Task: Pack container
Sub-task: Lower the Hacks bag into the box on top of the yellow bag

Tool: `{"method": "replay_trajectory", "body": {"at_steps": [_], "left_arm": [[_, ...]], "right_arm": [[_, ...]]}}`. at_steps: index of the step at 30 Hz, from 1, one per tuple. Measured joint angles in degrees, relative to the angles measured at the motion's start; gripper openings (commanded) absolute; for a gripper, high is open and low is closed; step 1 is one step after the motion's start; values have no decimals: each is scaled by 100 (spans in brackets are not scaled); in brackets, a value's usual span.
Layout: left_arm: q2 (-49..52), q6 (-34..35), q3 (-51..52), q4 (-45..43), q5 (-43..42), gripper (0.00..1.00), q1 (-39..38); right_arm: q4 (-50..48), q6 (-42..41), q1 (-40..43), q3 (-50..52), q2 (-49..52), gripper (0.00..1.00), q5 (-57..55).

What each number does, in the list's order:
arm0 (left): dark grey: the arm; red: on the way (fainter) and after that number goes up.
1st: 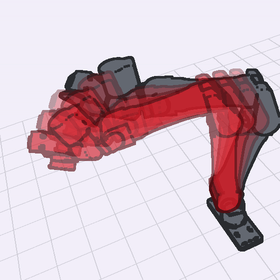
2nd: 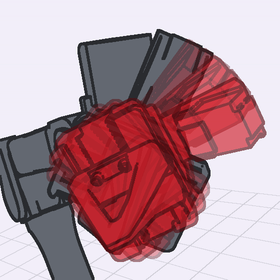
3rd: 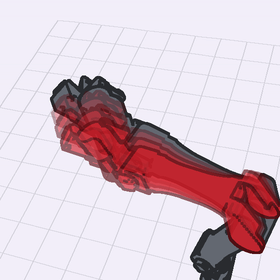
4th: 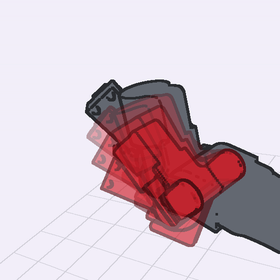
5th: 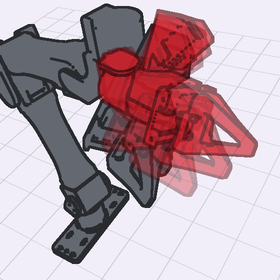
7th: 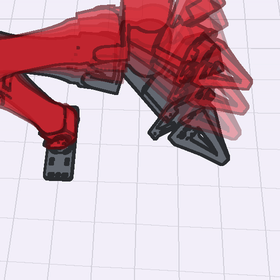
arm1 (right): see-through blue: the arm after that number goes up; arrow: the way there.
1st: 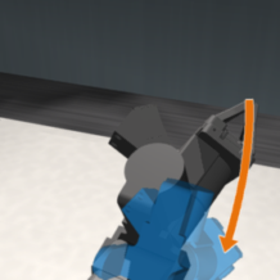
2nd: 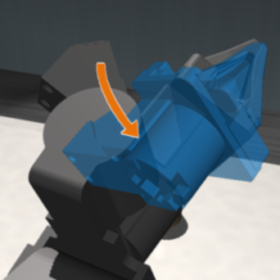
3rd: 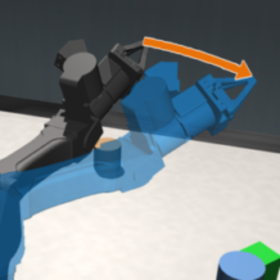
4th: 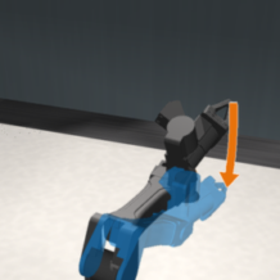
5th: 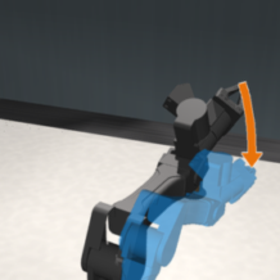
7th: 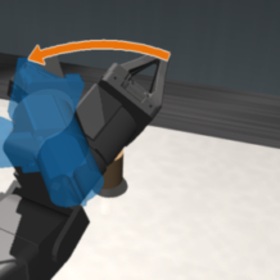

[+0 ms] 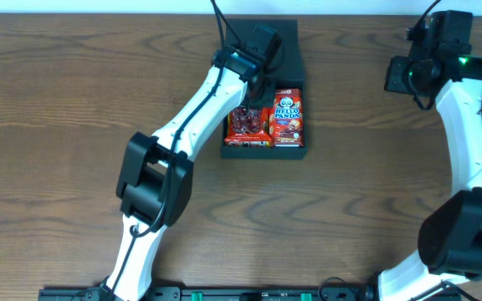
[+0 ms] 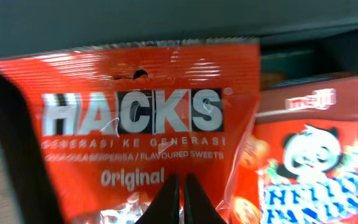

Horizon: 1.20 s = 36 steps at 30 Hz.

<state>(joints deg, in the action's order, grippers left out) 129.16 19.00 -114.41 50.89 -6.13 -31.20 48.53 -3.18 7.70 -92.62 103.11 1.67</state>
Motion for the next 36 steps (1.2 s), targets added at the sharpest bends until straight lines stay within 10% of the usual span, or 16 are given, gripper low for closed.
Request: {"method": "replay_trajectory", "body": {"at_steps": [36], "left_arm": [[103, -140, -52, 9, -229, 6, 31]], "right_arm": [[9, 0, 0, 0, 0, 2, 0]]}}
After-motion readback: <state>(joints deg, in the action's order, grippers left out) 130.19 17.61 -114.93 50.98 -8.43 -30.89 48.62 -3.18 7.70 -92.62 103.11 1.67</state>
